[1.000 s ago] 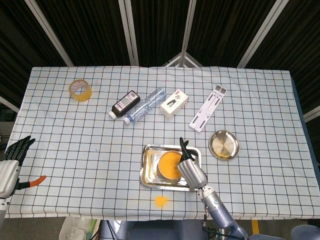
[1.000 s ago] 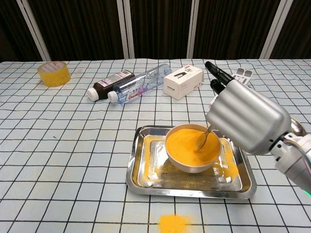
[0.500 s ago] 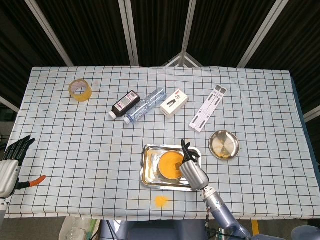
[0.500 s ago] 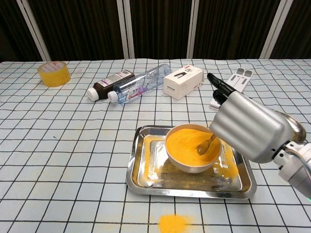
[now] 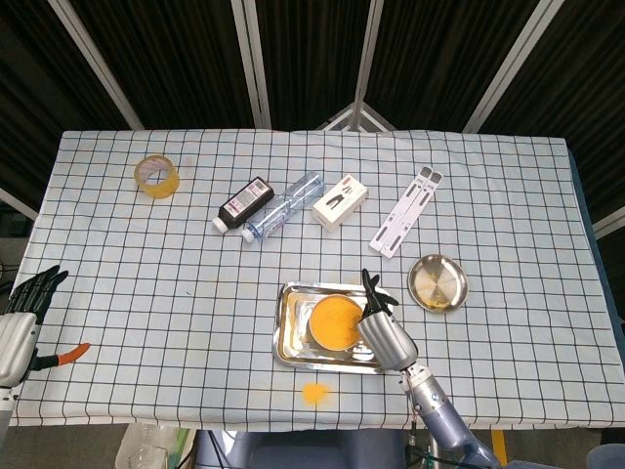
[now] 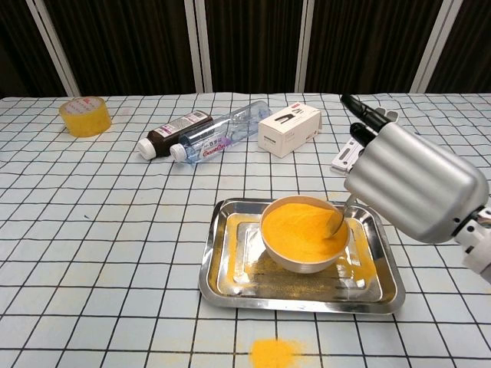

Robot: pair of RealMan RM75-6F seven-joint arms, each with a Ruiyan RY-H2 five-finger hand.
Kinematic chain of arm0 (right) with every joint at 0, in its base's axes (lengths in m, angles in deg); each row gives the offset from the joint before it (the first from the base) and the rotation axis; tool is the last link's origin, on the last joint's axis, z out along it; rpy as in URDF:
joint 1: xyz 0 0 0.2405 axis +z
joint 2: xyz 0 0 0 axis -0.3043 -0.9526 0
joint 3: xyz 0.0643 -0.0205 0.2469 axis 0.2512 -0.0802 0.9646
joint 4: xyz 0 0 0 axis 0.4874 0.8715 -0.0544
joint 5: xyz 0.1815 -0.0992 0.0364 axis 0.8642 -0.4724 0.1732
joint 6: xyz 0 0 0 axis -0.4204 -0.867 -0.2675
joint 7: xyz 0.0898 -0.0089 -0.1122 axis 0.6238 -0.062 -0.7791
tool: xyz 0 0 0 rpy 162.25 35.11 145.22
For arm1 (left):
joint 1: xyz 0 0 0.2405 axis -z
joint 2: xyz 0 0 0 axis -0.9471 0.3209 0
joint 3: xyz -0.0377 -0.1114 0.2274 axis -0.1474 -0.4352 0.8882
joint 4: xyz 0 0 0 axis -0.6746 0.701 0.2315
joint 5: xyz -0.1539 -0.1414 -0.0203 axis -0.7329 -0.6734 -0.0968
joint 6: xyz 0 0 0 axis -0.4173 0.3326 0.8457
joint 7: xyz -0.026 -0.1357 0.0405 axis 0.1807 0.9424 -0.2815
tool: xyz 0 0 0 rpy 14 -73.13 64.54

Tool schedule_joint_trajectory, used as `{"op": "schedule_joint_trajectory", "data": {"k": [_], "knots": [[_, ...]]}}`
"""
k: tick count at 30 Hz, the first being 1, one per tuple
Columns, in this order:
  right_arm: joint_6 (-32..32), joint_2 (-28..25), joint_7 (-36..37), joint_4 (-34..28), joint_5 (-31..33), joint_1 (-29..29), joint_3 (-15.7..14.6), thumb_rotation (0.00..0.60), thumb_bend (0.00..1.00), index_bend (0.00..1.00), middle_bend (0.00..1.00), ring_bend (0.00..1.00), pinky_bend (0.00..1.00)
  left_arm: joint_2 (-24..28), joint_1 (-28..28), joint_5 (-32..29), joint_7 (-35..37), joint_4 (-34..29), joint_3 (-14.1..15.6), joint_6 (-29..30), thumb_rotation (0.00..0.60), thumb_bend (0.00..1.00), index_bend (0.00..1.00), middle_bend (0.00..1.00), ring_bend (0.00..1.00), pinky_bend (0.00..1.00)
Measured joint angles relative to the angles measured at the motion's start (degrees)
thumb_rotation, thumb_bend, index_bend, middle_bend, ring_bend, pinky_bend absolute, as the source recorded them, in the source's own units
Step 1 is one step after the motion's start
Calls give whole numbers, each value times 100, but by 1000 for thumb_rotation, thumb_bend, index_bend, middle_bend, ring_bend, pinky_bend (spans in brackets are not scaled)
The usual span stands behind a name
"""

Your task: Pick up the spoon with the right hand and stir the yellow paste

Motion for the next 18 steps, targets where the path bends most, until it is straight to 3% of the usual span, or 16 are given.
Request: {"op": "schedule_joint_trajectory", "data": {"k": [18], "knots": [[146,-46,-4,112,171,-83,-18,600,979,773,641,261,0,11,9,-25,10,-21,1,-38,600,0,0,0,0,0]]}}
